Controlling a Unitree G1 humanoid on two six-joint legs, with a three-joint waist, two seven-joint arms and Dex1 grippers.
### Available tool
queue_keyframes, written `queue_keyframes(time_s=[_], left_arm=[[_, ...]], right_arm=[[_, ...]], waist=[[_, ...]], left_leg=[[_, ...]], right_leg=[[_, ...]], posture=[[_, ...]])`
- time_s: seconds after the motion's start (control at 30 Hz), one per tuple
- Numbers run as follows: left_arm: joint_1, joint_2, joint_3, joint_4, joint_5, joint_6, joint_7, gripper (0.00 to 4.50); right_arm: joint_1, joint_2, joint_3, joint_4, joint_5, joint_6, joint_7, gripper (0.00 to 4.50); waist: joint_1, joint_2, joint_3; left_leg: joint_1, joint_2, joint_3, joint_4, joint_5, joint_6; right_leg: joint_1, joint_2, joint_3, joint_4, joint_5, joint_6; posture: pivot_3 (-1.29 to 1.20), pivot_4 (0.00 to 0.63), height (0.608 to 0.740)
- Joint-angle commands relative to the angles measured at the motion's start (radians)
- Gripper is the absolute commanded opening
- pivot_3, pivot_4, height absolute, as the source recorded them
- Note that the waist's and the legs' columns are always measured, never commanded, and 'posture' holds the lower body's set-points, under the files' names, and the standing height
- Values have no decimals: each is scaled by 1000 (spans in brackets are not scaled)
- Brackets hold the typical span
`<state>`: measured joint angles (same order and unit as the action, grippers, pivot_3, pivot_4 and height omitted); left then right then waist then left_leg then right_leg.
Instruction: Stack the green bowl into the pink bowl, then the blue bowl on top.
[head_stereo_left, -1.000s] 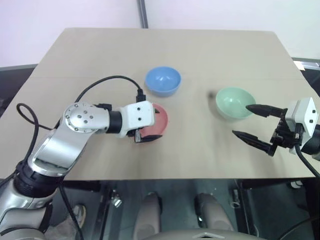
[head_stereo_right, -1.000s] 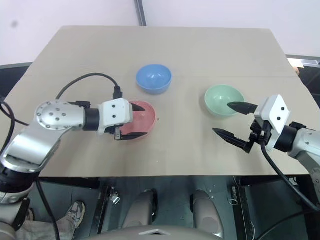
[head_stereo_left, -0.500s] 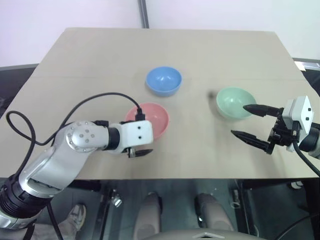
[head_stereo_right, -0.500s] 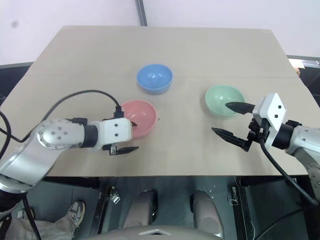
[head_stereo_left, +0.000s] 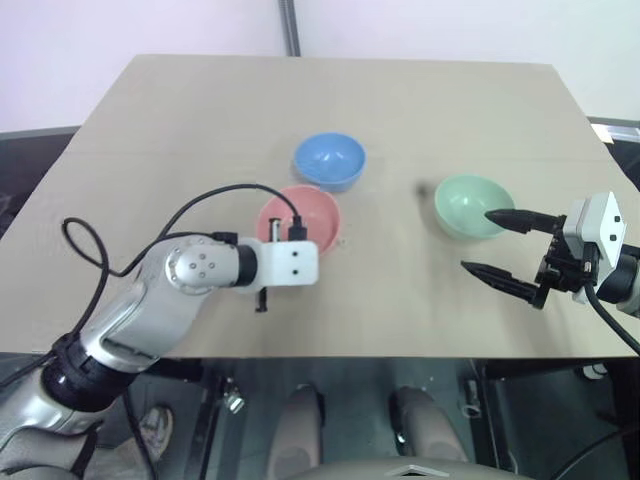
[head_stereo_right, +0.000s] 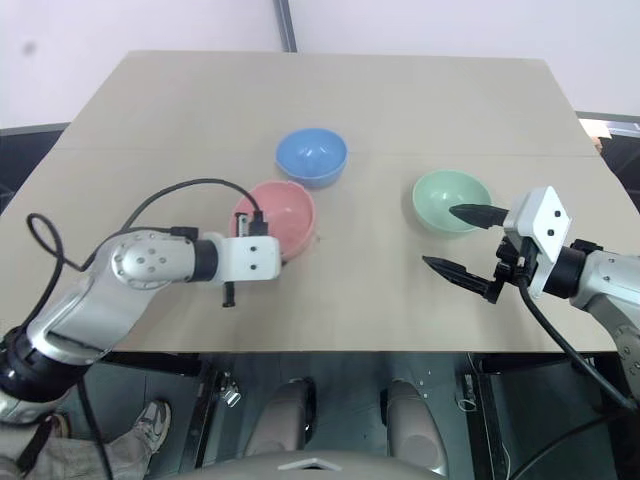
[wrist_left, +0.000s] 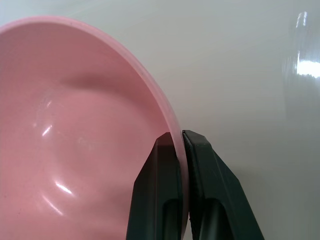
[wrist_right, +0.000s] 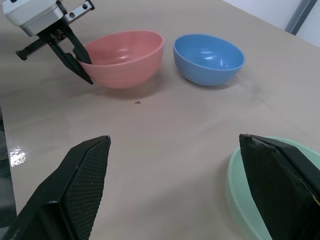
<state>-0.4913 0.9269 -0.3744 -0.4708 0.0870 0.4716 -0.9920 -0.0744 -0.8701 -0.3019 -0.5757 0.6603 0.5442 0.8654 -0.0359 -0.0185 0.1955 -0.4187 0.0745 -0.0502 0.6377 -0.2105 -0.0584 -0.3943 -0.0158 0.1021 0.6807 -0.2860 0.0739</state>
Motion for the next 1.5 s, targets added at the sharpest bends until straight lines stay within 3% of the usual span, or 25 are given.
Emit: queue_keyframes(time_s=[0.03, 0.13, 0.37, 0.57, 0.73, 0.83, 0.87, 0.9, 0.97, 1.03, 1.17, 1.27, 1.37, 1.5], left_arm=[[-58, -38, -29, 46, 18, -66, -39, 54], [-79, -59, -40, 73, 22, -63, -65, 54], [-57, -67, 42, 45, -36, -26, -89, 2964], [-43, -67, 231, -70, -246, 191, -123, 2964], [111, -101, 546, -155, -434, 204, -86, 2964], [144, -77, 664, -178, -642, 373, -120, 3844], [155, -69, 680, -184, -656, 377, -114, 4025], [158, -82, 690, -183, -639, 347, -73, 4485], [154, -140, 760, -172, -746, 390, -7, 4485], [200, -189, 808, -175, -800, 311, -26, 4485], [267, -129, 845, -161, -901, 337, -92, 4485], [264, -98, 865, -130, -1008, 367, -119, 4500], [266, -67, 848, -113, -1016, 336, -131, 4500], [286, -59, 844, -105, -1032, 313, -136, 4500]], right_arm=[[-14, -12, -26, -21, 6, -8, -3, 4500], [-10, -14, -31, -28, 10, -5, -5, 4500], [-3, -12, -33, -52, 7, 22, -52, 4500], [-75, -35, 68, -46, -58, 116, -158, 4500], [-270, 2, 281, 109, -193, 155, -196, 4500], [-342, 28, 369, 197, -271, 110, -174, 4500], [-362, 37, 390, 222, -289, 100, -167, 4500], [-383, 47, 407, 247, -303, 98, -160, 4500], [-432, 62, 443, 298, -335, 106, -147, 4500], [-473, 70, 478, 344, -368, 112, -128, 4500], [-539, 96, 535, 420, -418, 168, -117, 4500], [-575, 115, 559, 470, -442, 202, -111, 3706], [-591, 123, 576, 499, -472, 200, -98, 2247], [-596, 124, 556, 475, -483, 178, -87, 663]], waist=[[-1, 0, 0], [-6, 0, 0], [-3, 0, 0], [-8, 0, 0], [-25, 0, 0], [-20, 0, 0], [-16, 0, 0], [-12, 0, 0], [-8, 0, 0], [-6, 0, 0], [-7, 0, 0], [-8, 0, 0], [-6, 0, 0], [-7, 0, 0]], left_leg=[[0, 0, 0, 0, 0, 0], [0, 0, 0, 0, 0, 0], [0, 0, 0, 0, 0, 0], [0, 0, 0, 1, 0, 0], [2, 0, 0, 1, 0, 0], [2, 0, 0, 2, 0, 0], [2, 0, 0, 2, 0, 0], [1, 0, 0, 3, 0, 0], [1, 0, 0, 4, 0, 0], [1, 0, 0, 4, 0, 0], [1, 0, 0, 4, 0, 0], [2, 0, 0, 4, 0, 0], [2, 0, 0, 4, 0, 0], [1, 0, 0, 4, 0, 0]], right_leg=[[0, 0, 0, 0, 0, 0], [0, 0, 0, 0, 0, 0], [0, 0, 0, 0, 0, 0], [0, 0, 0, 2, 0, 0], [0, 0, 1, 6, 0, 0], [-1, 0, 0, 7, 0, 0], [-1, 0, 0, 7, 0, 0], [-1, 0, 0, 7, 0, 0], [-1, 0, 0, 7, 0, 0], [-1, 0, 0, 7, 0, 0], [-1, 0, 0, 8, 0, 0], [-1, 0, 0, 8, 0, 0], [-1, 0, 0, 8, 0, 0], [-1, 0, 0, 8, 0, 0]], posture=[[0, 150, 740], [0, 150, 740], [0, 150, 740], [0, 150, 740], [0, 150, 740], [0, 150, 740], [0, 150, 740], [0, 150, 740], [0, 150, 740], [0, 150, 740], [0, 150, 740], [0, 150, 740], [0, 150, 740], [0, 150, 740]])
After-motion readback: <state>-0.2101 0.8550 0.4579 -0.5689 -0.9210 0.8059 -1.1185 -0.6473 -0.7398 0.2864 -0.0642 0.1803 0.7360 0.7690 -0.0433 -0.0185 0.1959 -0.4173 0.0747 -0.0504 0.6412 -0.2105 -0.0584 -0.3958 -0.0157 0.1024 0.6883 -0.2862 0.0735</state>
